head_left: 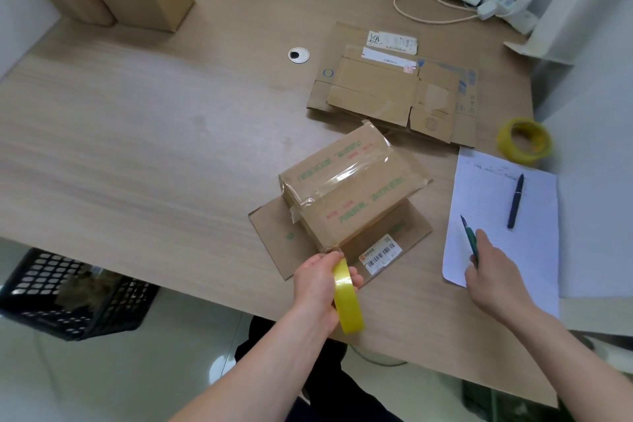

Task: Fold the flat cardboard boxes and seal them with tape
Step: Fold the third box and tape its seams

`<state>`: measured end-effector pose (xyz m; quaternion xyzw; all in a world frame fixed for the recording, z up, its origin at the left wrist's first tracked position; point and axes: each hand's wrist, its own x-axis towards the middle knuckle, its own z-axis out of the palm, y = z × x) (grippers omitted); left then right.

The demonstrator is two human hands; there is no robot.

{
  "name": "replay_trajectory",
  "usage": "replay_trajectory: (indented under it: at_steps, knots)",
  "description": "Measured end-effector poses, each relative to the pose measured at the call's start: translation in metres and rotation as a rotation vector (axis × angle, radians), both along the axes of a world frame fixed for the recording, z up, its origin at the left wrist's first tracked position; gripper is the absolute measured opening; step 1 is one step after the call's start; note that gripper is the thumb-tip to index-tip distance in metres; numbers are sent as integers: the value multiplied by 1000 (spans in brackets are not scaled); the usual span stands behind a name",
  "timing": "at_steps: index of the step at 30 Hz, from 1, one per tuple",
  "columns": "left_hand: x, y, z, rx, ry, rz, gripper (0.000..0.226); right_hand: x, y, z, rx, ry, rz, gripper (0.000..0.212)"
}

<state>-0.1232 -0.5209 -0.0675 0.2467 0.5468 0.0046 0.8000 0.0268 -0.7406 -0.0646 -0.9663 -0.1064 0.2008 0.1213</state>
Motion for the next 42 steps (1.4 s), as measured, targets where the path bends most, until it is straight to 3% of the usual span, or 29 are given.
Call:
replay_trajectory:
  at_steps: [9,10,12,14,16,23,29,33,35,39,42]
  knots:
    - [0,1,5,-15,15,-11,11,-10,1,-15,-193,-71,-30,64]
    - [0,2,6,-19,19,-10,12,-16,11,-11,-135,-133,4,63]
    - [0,4,6,-22,25,-12,11,-35,44,5,183,-155,37,44]
    - [0,3,6,-21,26,-20,9,-55,84,21,469,-20,14,16]
    - [1,3,7,-12,16,-19,6,-70,118,26,576,166,-38,12]
    - [4,5,5,48,50,-42,16,-88,152,11,624,533,-333,29]
    - [11,12,1,82,117,-89,16,-97,156,5,702,552,-522,36]
    - [6,13,7,12,75,-139,13,-102,159,7,677,496,-547,18]
    - [-3,12,12,-4,44,-189,11,-108,157,12,707,533,-572,13]
    - [-23,17,22,27,-116,-386,29,-118,149,24,814,618,-648,23]
    - [-29,20,25,114,-197,-505,34,-122,147,28,905,632,-739,18]
